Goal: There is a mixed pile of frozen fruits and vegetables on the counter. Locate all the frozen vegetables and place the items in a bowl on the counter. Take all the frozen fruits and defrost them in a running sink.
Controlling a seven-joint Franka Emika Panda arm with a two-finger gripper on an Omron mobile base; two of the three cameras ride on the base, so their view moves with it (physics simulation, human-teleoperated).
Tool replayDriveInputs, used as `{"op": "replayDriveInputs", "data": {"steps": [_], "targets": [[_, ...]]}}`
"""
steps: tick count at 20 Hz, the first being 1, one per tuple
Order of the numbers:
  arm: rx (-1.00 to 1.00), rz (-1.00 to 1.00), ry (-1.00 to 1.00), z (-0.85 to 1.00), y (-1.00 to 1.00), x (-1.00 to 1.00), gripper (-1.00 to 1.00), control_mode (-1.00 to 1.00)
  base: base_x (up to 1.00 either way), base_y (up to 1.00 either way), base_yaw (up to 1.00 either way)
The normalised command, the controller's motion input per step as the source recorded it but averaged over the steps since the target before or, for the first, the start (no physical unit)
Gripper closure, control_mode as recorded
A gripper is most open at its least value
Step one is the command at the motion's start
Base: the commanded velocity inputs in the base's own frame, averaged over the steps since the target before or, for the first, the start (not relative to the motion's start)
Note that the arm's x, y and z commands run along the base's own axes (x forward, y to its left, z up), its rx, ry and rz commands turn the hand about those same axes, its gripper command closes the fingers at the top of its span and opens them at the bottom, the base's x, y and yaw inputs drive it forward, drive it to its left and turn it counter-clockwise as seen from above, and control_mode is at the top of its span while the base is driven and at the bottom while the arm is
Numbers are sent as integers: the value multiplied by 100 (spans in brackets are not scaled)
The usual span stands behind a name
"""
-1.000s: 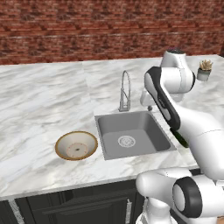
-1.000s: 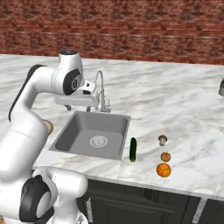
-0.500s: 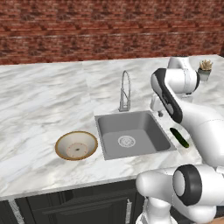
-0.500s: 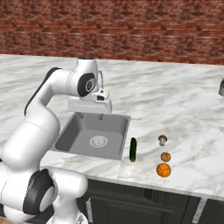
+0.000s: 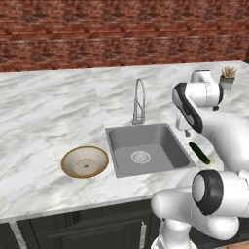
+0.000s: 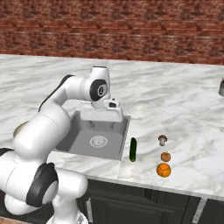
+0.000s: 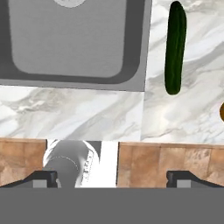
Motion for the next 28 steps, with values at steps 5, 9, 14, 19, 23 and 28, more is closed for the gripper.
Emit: {"op": "replayDriveInputs", "data": {"steps": [5, 9, 14, 19, 23, 28], "targets": [[-3, -2, 13, -32, -38, 1, -100, -100, 0, 0, 0], [-1, 0, 16, -36, -44, 9, -100, -100, 0, 0, 0], [4, 1, 16, -37, -59, 36, -100, -100, 0, 0, 0], [27, 6, 12, -27, -65, 51, -100, -100, 0, 0, 0], [20, 5, 0, -30, -27, 42, -100, -100, 0, 0, 0], [0, 3, -7, -20, 2, 33, -100, -100, 0, 0, 0]]}}
